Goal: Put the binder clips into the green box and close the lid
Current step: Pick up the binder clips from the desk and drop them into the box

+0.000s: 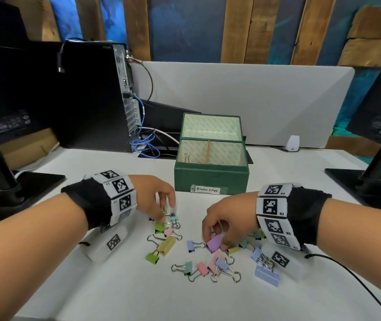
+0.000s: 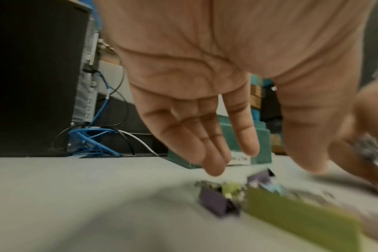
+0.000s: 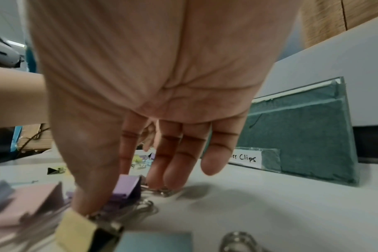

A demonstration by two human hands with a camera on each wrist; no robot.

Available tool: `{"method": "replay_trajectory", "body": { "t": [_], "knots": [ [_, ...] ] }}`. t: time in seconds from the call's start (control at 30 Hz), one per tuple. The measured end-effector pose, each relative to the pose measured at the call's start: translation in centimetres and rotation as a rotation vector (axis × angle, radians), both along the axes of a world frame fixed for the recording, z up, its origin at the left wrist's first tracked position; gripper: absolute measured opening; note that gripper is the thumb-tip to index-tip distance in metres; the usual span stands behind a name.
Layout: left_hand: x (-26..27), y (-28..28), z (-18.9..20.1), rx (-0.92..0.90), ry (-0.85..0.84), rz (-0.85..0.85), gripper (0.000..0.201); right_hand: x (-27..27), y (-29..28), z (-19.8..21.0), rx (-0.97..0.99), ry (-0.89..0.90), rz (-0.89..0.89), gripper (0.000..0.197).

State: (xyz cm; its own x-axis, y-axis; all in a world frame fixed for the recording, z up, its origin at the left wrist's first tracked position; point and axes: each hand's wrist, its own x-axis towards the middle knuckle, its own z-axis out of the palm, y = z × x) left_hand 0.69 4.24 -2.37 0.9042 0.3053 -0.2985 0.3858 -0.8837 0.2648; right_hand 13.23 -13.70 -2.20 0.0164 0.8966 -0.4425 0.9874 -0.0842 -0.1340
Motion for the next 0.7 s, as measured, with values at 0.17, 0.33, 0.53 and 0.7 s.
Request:
{"method": "replay_trajectory", "body": {
  "t": [0.17, 0.33, 0.53, 0.7],
  "knots": [
    [-0.5, -0.6, -0.9, 0.058, 0.047, -0.019, 0.043, 0.5, -0.1, -0.2, 0.039, -0.04, -0.085, 0.025],
    [-0.5, -0.8, -1.2, 0.092, 0.041, -0.017, 0.042, 0.9, -0.4, -0.3, 0.069, -0.017, -0.143, 0.024],
    [-0.2, -1.3, -1.6, 0.078, 0.036, -0.024, 0.044, 0.5, 0.4, -0.7, 0.049, -0.077, -0.114, 0.028],
    [-0.2, -1.3, -1.6, 0.072, 0.034, -0.024, 0.044, 0.7, 0.8, 0.1, 0.007, -0.121, -0.108, 0.013]
  ]
}}
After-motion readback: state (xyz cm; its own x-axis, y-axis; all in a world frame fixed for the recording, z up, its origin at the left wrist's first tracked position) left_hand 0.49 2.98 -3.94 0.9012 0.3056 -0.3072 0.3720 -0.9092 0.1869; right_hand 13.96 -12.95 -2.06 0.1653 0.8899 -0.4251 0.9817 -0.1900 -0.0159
